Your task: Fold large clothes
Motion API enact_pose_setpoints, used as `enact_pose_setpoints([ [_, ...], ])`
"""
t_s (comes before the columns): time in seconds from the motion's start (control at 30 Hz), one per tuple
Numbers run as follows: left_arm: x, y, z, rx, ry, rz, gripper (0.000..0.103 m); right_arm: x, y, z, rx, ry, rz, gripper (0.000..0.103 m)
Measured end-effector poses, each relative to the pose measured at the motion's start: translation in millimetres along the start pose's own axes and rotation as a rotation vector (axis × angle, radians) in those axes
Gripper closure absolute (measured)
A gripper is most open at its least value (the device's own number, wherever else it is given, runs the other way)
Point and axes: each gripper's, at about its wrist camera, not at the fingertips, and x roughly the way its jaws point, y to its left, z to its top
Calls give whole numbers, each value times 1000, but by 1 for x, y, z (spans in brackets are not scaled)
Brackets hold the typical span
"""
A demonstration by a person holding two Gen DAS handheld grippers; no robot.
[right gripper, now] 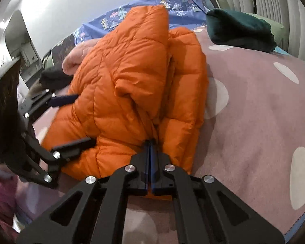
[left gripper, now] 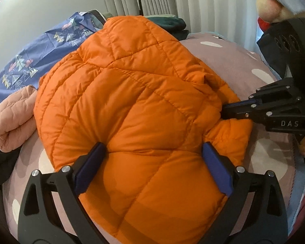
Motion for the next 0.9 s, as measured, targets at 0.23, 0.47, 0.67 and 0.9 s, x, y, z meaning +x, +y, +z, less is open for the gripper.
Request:
enact_pose_setpoints([
  [0.23, -22, 36, 40, -149, -118, -51, 6, 2, -6, -1, -1, -4, 12, 102],
  [0.47, 47, 59, 80, -191, -7, -20, 7, -32, -24, -1, 105, -72, 82, 56],
  [0.67, 54, 44, 71, -123, -6, -19, 7, -32, -62, -3, 289, -27, 173, 25],
  [0.9, 54, 50, 67, -143, -15, -41, 7, 9, -57, 7, 313, 77, 237, 20],
])
